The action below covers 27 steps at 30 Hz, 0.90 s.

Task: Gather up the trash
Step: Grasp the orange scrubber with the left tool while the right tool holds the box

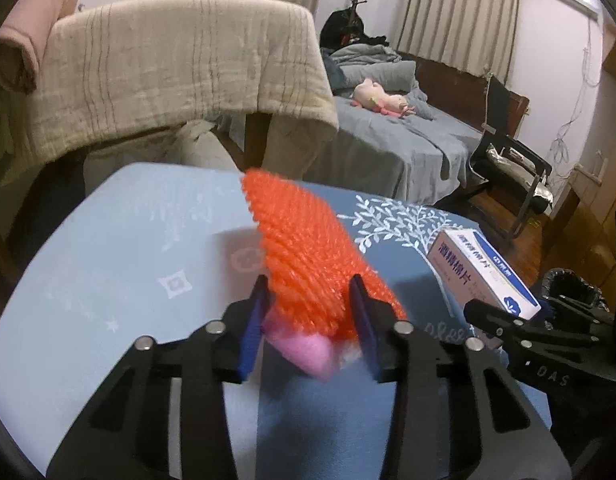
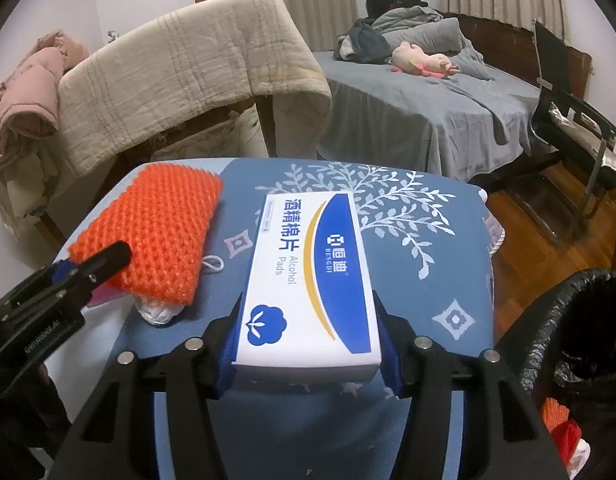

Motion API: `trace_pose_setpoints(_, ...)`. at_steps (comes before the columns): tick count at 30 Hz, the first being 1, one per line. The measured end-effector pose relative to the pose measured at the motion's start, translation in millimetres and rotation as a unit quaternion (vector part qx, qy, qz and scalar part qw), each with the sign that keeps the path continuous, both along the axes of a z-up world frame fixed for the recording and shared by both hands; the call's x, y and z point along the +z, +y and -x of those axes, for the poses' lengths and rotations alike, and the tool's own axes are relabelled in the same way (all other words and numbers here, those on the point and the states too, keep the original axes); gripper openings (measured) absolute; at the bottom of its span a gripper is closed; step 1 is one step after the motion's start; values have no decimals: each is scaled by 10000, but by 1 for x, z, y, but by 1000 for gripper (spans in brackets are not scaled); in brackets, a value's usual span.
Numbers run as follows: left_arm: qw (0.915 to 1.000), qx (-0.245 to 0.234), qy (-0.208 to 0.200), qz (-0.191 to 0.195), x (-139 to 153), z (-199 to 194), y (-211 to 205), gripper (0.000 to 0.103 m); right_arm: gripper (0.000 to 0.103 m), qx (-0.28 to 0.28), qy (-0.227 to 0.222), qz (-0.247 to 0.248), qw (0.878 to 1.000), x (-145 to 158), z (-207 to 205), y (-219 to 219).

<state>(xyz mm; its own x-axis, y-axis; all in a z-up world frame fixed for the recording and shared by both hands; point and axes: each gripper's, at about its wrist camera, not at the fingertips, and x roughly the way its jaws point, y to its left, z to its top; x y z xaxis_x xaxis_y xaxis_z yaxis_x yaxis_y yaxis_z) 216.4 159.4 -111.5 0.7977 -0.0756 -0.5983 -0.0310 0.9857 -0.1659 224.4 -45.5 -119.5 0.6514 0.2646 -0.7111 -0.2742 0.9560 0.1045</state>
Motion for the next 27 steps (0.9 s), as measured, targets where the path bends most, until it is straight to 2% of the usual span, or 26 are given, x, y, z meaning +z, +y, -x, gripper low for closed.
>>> trace_pose_setpoints(6, 9998, -164, -147, -26, 8, 8, -10, 22, 56, -2, 0, -52, 10000, 1, 5, -4)
trace_pose_setpoints(12, 9990, -408, -108, 156, 3, 28, -21, 20, 56, 14, 76, -89, 9999, 1, 13, -7)
trace_pose_setpoints(17, 9986, -529, 6, 35, -8, 42, -29, 21, 56, 2, 168, -68, 9998, -5, 18, -10)
trace_pose_setpoints(19, 9986, -527, 91, -44, -12, 45, -32, 28, 56, -13, 217, -68, 9997, -8, 19, -10)
trace_pose_setpoints(21, 9988, -458, 126, -82, -15, 46, -31, 48, 56, -24, 240, -65, 9997, -9, 20, -11)
trace_pose_setpoints(23, 9993, -369, 82, -63, -13, 48, -27, 57, 56, -36, 237, -52, 9997, -9, 21, -13)
trace_pose_setpoints(27, 9997, -225, -71, -75, -4, 48, -19, 63, 56, -85, 225, -65, 9997, -7, 21, -15)
